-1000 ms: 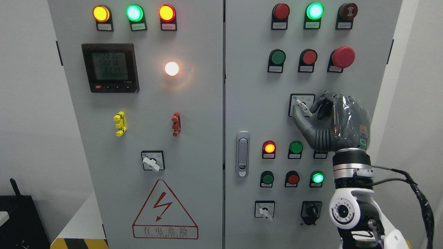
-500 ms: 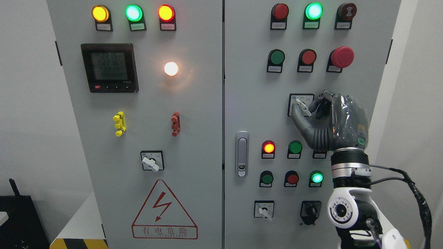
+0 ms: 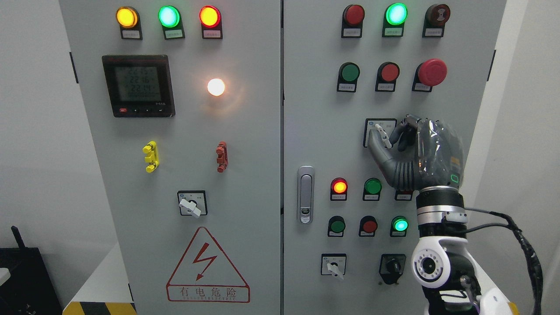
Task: Rotate and turn off gray switch
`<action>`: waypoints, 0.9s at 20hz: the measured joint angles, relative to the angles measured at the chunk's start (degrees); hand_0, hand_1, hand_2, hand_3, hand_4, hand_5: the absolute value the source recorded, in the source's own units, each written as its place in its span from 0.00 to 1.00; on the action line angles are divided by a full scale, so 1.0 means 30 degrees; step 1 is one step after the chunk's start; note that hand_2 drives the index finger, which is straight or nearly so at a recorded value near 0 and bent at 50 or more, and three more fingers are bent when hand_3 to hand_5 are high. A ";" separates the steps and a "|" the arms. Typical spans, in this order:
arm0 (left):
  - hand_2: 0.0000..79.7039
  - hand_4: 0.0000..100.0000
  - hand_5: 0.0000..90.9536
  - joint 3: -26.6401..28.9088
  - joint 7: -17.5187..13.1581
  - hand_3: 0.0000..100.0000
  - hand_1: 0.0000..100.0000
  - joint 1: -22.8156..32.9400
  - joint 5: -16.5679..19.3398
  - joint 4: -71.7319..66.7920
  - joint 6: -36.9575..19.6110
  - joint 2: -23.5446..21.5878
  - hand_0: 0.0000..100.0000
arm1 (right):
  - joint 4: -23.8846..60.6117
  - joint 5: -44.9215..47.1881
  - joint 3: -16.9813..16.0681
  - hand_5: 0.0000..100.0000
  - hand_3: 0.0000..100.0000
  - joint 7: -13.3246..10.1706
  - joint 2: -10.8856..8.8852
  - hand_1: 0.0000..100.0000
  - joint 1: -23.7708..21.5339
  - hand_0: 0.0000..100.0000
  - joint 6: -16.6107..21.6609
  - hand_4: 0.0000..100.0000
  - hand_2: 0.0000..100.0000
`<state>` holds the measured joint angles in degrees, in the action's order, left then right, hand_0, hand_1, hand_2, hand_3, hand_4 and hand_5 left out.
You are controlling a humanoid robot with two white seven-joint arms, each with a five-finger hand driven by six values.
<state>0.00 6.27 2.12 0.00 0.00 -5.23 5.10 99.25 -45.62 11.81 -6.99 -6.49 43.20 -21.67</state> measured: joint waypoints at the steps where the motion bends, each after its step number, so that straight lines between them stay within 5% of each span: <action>1: 0.00 0.00 0.00 0.0000 0.0001 0.00 0.39 0.0000 0.0000 0.0000 0.0000 0.0000 0.12 | -0.0010 0.0000 0.0010 0.88 0.91 -0.0001 0.0004 0.42 0.0006 0.45 0.0001 0.77 0.73; 18: 0.00 0.00 0.00 0.0000 -0.0023 0.00 0.39 -0.0003 0.0000 0.0000 0.0000 0.0000 0.12 | -0.0203 0.0035 0.0183 0.88 0.93 -0.0102 0.0137 0.36 0.0057 0.49 0.0000 0.78 0.75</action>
<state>0.00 6.20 2.12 0.00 0.00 -5.23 5.10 98.64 -45.51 12.36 -7.30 -6.08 43.37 -21.67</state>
